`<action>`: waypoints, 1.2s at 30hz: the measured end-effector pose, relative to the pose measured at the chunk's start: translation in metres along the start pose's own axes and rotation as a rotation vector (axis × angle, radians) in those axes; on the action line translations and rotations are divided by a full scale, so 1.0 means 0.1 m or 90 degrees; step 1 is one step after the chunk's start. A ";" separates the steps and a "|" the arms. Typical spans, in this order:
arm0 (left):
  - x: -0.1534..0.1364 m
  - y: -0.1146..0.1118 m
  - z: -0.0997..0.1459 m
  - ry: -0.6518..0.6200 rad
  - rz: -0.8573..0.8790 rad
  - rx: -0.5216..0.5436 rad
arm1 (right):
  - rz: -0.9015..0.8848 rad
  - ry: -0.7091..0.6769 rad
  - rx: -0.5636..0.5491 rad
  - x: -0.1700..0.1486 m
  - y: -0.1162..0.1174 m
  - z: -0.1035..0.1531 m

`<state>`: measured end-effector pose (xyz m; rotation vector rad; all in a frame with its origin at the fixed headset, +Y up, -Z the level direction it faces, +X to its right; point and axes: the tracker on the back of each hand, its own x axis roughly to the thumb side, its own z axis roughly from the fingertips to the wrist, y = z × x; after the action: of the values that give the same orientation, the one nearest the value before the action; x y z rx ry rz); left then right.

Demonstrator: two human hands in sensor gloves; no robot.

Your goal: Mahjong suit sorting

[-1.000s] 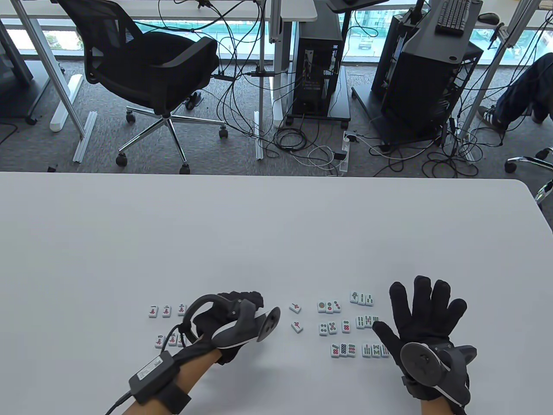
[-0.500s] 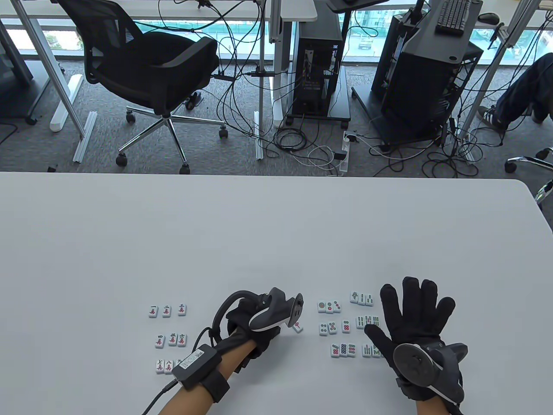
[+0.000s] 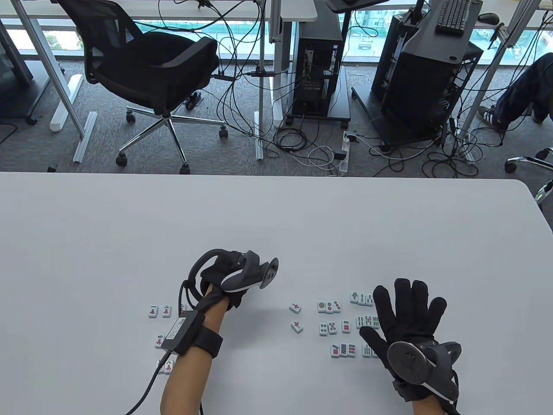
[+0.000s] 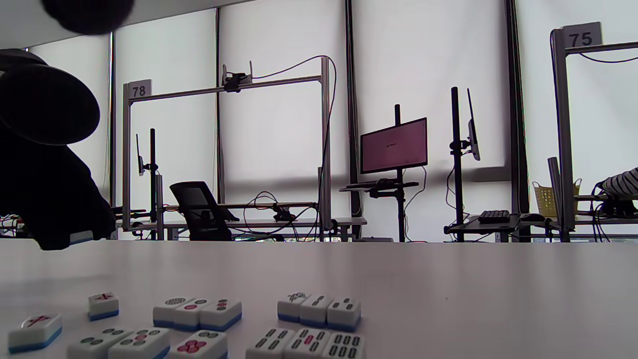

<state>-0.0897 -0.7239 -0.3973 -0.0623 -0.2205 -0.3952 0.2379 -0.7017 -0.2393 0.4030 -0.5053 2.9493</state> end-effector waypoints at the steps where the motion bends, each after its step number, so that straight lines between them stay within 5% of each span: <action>1: -0.01 -0.05 -0.03 0.007 0.010 -0.012 | 0.000 0.000 0.003 0.00 0.01 0.00; 10: -0.10 -0.36 -0.15 0.058 0.024 -0.089 | -0.011 0.010 -0.004 -0.02 -0.01 -0.01; 15: -0.10 -0.29 -0.11 0.054 -0.037 -0.128 | -0.005 0.008 0.003 -0.01 -0.01 -0.01; 18: -0.07 -0.09 -0.01 0.032 -0.065 -0.072 | -0.011 0.010 -0.005 -0.01 -0.03 0.00; 24: 0.38 0.25 0.22 -0.101 -0.056 0.038 | -0.004 0.006 0.002 0.00 -0.01 0.00; 30: 0.96 0.19 0.21 -0.185 -0.045 0.026 | -0.005 0.003 0.002 0.00 -0.01 0.00; 36: 1.19 0.11 0.13 -0.169 -0.049 0.002 | -0.019 0.002 -0.007 0.01 -0.03 0.00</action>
<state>0.0188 -0.7574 -0.3576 -0.1032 -0.4860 -0.4624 0.2376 -0.6985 -0.2382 0.4023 -0.5096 2.9168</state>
